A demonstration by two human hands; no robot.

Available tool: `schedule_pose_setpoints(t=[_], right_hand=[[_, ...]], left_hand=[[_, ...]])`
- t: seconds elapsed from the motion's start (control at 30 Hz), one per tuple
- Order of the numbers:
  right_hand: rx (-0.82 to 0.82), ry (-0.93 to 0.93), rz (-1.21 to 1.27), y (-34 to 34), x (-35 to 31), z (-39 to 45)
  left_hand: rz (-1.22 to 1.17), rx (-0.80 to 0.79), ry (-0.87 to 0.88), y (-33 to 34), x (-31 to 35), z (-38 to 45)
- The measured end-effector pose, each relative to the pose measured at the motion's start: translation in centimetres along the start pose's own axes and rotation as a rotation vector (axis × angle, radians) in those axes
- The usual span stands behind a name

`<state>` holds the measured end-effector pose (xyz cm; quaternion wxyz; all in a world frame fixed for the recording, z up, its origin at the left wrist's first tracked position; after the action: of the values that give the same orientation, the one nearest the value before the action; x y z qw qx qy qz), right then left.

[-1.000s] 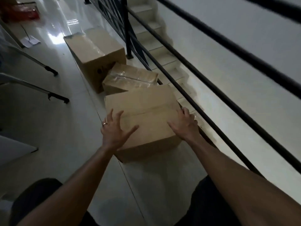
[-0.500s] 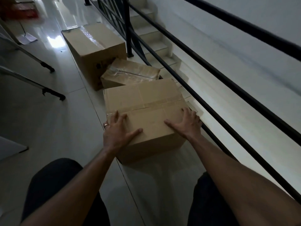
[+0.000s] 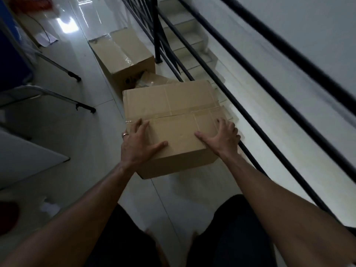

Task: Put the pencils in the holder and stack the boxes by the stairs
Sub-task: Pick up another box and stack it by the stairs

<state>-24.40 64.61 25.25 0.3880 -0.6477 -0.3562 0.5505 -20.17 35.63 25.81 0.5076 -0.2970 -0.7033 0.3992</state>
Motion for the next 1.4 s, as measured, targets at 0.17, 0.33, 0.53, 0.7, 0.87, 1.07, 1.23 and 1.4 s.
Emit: schedule_pose_setpoints(t=[0.17, 0.33, 0.53, 0.7, 0.87, 1.07, 1.23, 1.4], right_hand=[[0.017, 0.018, 0.022, -11.5, -4.5, -4.5], [0.052, 0.019, 0.012, -20.9, -7.7, -8.3], [0.068, 0.037, 0.019, -31.6, -10.5, -13.0], [0.121, 0.042, 0.001, -36.5, -11.2, -16.2], [0.195, 0.076, 0.002, -38.2, -11.2, -20.2], [0.279, 0.196, 0.011, -39.1, -10.6, -27.5], [0.359, 0.371, -0.021, -39.5, -10.5, -37.1], [0.454, 0.568, -0.015, -40.2, -9.7, -48.0]], left_hand=[[0.014, -0.015, 0.013, -11.1, 5.8, -5.0], [0.030, -0.022, 0.035, -19.7, 10.7, -9.2], [0.046, -0.030, 0.058, -28.6, 16.6, -14.3], [0.041, -0.036, 0.099, -32.3, 19.5, -17.3], [0.053, -0.021, 0.181, -34.0, 20.3, -19.9], [0.028, -0.103, 0.321, -34.2, 19.8, -23.4], [0.061, -0.201, 0.476, -33.9, 19.2, -27.4], [0.080, -0.314, 0.650, -33.0, 20.4, -32.8]])
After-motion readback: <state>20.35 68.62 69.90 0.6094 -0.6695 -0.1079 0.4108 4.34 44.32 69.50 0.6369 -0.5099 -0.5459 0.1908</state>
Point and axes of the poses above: each hand's wrist, its own z-axis towards the middle knuckle, its own y-axis out of the palm, x = y × z, the point moved 3 cm from there along z, towards the middle knuckle, and after that the axes turned 7 degrees about -y, right-handed, at the moved point
